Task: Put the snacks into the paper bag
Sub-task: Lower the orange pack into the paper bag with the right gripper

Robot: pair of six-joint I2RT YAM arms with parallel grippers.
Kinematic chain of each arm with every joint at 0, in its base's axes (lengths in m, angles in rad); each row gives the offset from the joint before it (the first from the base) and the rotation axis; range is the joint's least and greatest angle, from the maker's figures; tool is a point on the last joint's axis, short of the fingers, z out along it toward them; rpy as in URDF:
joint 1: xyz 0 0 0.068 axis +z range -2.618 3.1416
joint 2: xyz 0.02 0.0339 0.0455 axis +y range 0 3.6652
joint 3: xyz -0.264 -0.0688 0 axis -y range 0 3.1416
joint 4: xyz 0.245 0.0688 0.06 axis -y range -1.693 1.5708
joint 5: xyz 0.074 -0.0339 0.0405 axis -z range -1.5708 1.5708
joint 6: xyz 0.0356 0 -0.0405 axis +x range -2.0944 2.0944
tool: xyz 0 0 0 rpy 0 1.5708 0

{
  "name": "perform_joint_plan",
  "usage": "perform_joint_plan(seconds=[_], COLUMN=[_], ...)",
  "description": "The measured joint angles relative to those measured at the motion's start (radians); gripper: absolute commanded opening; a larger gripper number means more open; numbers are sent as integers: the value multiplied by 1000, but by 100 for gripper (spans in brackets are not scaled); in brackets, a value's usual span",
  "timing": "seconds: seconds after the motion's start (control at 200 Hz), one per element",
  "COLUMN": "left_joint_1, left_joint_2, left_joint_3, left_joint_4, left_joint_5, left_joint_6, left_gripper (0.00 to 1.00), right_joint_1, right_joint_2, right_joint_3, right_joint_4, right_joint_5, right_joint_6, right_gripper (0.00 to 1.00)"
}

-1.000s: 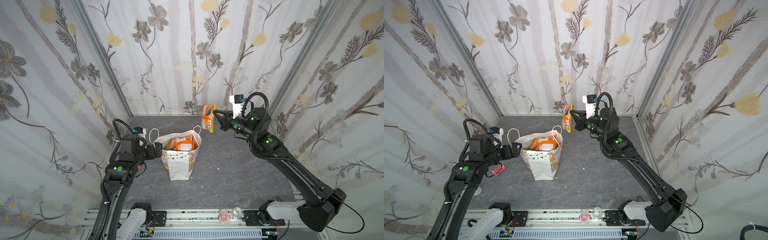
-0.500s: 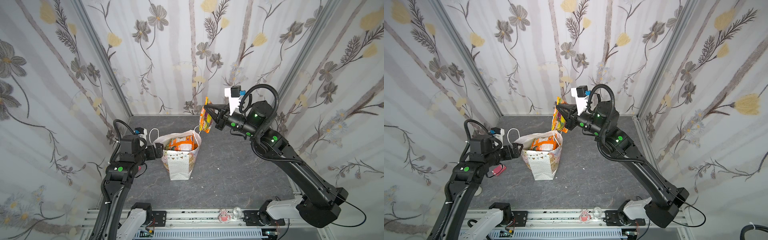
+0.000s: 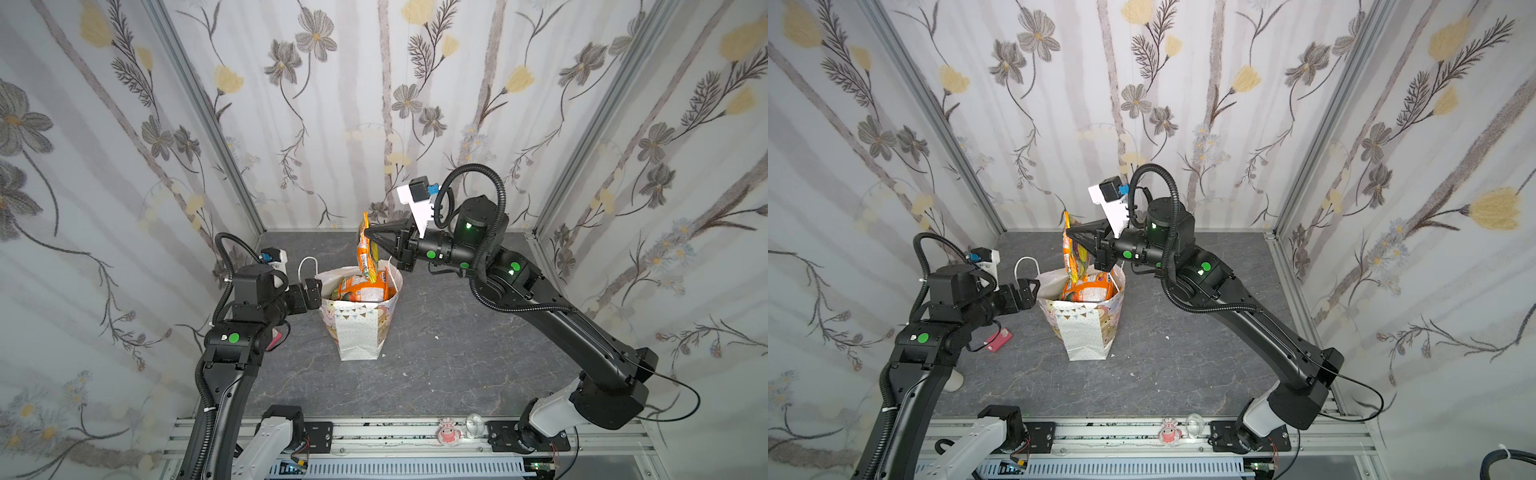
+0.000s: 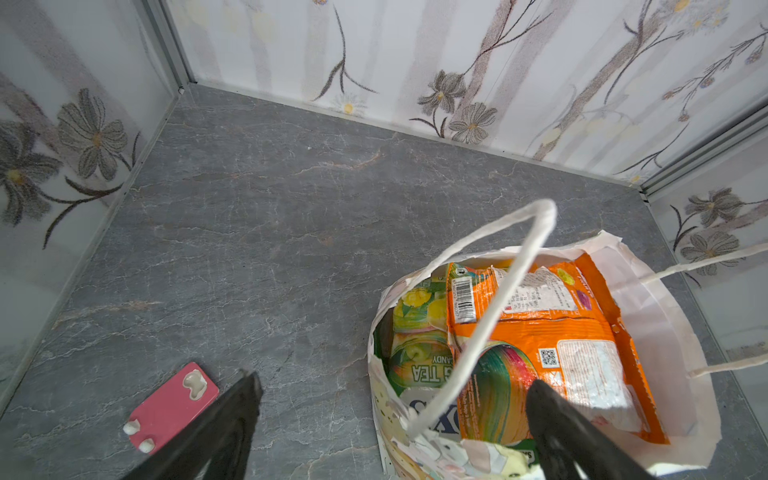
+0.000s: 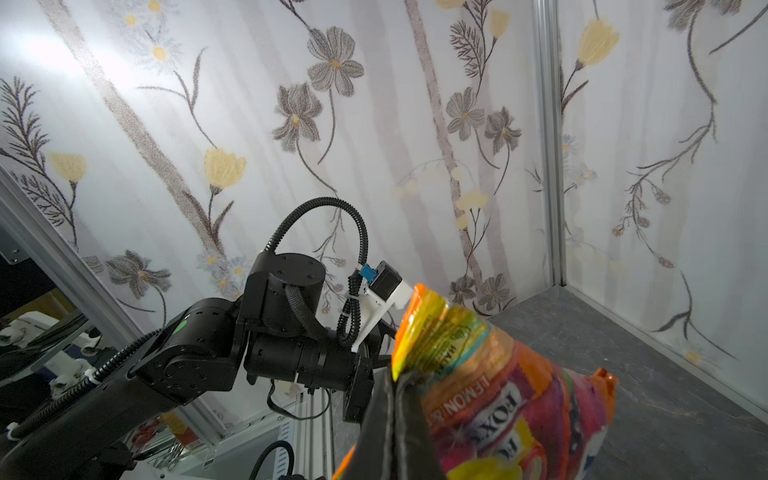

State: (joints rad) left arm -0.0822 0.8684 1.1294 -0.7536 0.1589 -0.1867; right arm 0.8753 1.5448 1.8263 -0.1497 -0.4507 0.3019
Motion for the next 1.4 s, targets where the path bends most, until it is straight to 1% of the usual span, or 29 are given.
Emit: perform_joint_plan(seconds=[0.11, 0.26, 0.544, 0.634, 0.889, 1.219, 1.404], left_joint_1=[5, 8, 14, 14, 16, 16, 16], left_joint_2=[-2, -3, -13, -19, -13, -19, -19], left_joint_3=[4, 13, 13, 11, 6, 5, 3], left_joint_4=[-7, -8, -21, -24, -27, -27, -27], left_joint_5=[-6, -5, -5, -6, -13, -12, -12], left_joint_6=[0, 0, 3, 3, 3, 3, 4], left_gripper=[100, 100, 100, 100, 100, 100, 100], right_joint_1=[4, 16, 28, 30, 17, -28, -29], right_joint_2=[63, 140, 291, 326, 347, 327, 351], right_joint_3=[38, 77, 237, 264, 270, 275, 275], right_joint_4=[-26, -77, -185, -214, -259, -232, -251], right_joint_5=[-49, -87, -158, -177, -196, -199, -240], right_joint_6=[-5, -38, -89, -106, -150, -138, -140], right_gripper=[0, 0, 0, 0, 0, 0, 0])
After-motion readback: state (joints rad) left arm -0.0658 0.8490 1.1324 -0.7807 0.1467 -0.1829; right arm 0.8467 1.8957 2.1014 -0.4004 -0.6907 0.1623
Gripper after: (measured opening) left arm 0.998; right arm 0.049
